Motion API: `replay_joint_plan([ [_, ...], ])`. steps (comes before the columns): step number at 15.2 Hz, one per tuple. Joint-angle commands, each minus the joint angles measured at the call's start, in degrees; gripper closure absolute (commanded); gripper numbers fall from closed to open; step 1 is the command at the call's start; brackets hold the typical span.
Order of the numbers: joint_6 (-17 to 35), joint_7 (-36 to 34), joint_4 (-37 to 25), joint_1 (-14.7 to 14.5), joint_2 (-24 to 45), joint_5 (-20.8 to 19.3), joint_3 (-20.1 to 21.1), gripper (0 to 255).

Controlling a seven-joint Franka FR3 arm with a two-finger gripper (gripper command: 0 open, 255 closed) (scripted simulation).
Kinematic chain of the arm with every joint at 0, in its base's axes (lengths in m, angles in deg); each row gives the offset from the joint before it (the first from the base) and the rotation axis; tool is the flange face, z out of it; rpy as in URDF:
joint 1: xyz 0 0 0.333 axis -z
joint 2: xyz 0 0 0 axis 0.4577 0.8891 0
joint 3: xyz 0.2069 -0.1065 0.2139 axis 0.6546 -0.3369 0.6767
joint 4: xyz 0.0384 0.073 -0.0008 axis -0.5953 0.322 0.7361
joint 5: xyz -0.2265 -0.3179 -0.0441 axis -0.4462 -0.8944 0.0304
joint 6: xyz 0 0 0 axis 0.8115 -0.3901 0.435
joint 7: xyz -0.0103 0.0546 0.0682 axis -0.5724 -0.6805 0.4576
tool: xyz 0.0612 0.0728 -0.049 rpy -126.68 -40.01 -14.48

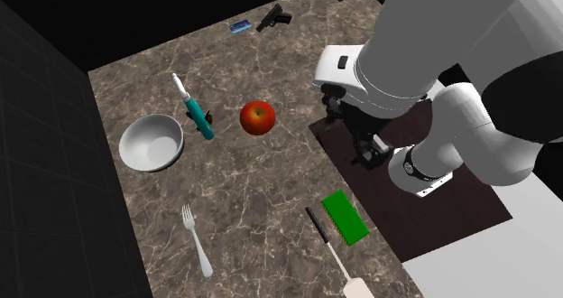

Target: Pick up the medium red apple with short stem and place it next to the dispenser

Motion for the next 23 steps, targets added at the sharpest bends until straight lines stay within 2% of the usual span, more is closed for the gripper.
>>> replay_joint_plan([
  [1,2.94,2.48,-0.45,0.53,3.12,-0.98,-2.27,0],
  [7,10.7,9.9,-1.24,1.91,11.05,-2.75,-8.99,0],
  [12,16.65,16.55,-4.05,2.34,19.46,-2.27,-14.5,0],
  [16,20.72,22.53,-7.67,2.35,27.21,-0.02,-18.69,0],
  [20,23.81,29.3,-12.53,2.52,35.84,4.24,-22.33,0],
  [23,25.83,31.31,-13.03,2.73,38.73,5.99,-22.99,0],
])
